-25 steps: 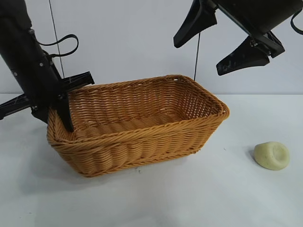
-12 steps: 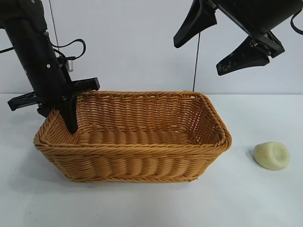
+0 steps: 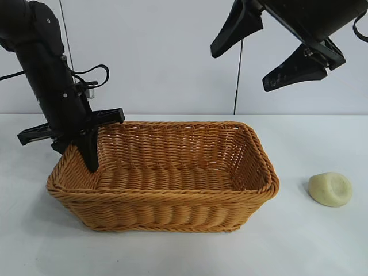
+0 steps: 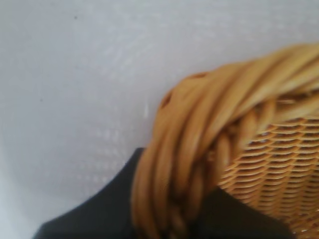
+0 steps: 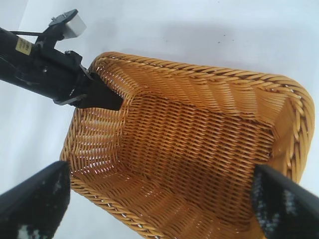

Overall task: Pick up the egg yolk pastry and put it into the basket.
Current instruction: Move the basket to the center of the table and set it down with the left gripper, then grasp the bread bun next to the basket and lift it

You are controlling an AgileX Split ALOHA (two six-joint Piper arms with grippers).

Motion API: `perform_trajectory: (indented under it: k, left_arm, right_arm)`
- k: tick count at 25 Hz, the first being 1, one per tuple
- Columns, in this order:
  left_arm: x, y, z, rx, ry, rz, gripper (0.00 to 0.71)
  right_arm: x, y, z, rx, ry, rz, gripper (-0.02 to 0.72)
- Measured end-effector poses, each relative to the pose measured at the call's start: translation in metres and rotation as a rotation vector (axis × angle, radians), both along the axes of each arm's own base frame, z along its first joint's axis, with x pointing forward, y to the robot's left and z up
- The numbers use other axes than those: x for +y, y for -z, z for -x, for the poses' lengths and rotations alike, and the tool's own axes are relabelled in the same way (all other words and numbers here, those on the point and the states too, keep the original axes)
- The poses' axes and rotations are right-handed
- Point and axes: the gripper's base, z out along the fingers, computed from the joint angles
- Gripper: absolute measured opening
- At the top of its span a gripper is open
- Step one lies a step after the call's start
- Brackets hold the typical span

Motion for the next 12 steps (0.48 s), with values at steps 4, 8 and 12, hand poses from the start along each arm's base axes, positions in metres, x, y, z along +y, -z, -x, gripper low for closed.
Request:
perform_trajectory:
  k: [4,8,12]
  left_arm:
    - [0.000,-0.011,0.001,-0.007,-0.010,0.005,0.671]
    - [0.000,-0.046,0.002,-0.061,0.001,0.025,0.690]
    - [0.002,-0.089,0.001,-0.165,0.031,0.008,0.694]
  right_arm:
    - [0.000,0.000,0.000,0.002,-0.001,0.000,0.676]
    - [0.000,0.000,0.001,0.005,-0.004,-0.001,0.676]
    - [0.000,0.000,0.001,0.005,-0.004,-0.001,0.676]
